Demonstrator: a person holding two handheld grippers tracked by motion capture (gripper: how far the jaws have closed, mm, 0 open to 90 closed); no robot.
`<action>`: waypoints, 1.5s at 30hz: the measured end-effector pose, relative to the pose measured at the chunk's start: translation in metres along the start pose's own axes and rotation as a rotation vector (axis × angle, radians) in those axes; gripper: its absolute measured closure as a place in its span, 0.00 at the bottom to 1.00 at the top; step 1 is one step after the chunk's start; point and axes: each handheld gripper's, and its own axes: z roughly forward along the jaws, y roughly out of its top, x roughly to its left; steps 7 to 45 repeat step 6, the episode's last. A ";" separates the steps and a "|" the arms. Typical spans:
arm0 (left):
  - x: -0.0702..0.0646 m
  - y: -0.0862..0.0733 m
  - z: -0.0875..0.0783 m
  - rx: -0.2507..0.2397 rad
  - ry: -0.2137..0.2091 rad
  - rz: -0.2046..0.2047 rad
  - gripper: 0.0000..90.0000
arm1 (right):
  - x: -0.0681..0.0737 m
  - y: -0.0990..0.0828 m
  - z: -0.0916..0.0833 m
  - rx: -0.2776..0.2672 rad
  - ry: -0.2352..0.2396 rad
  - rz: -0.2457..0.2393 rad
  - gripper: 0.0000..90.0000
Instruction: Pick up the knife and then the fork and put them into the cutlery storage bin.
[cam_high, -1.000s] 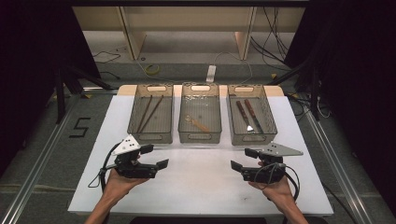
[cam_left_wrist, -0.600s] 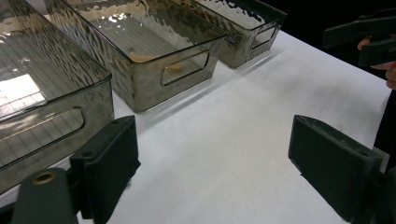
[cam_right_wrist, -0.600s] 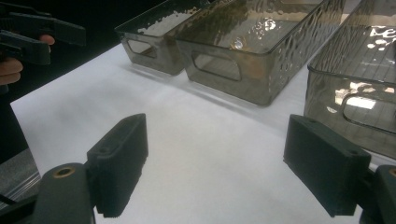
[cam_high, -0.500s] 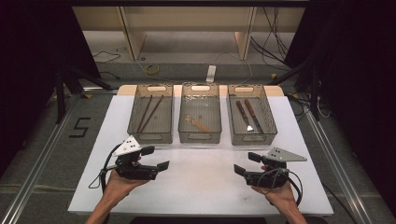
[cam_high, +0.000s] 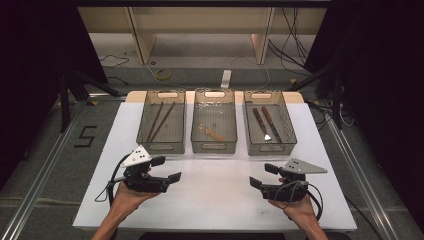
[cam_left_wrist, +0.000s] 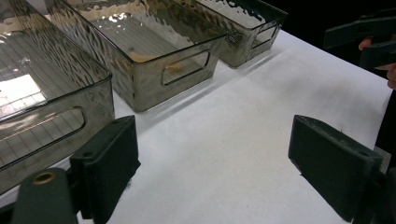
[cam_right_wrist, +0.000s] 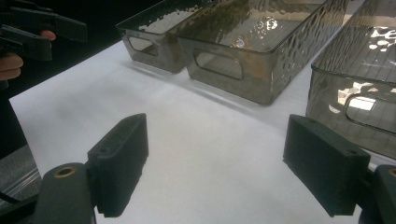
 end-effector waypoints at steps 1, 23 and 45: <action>0.000 0.000 0.000 0.000 0.000 -0.001 0.17 | 0.000 0.000 0.000 0.000 0.000 -0.001 0.25; 0.000 0.000 0.000 0.002 -0.002 0.000 0.17 | 0.000 0.000 0.000 -0.002 -0.001 0.000 0.25; 0.000 0.000 0.000 0.002 -0.002 0.000 0.17 | 0.000 0.000 0.000 -0.002 -0.001 0.000 0.25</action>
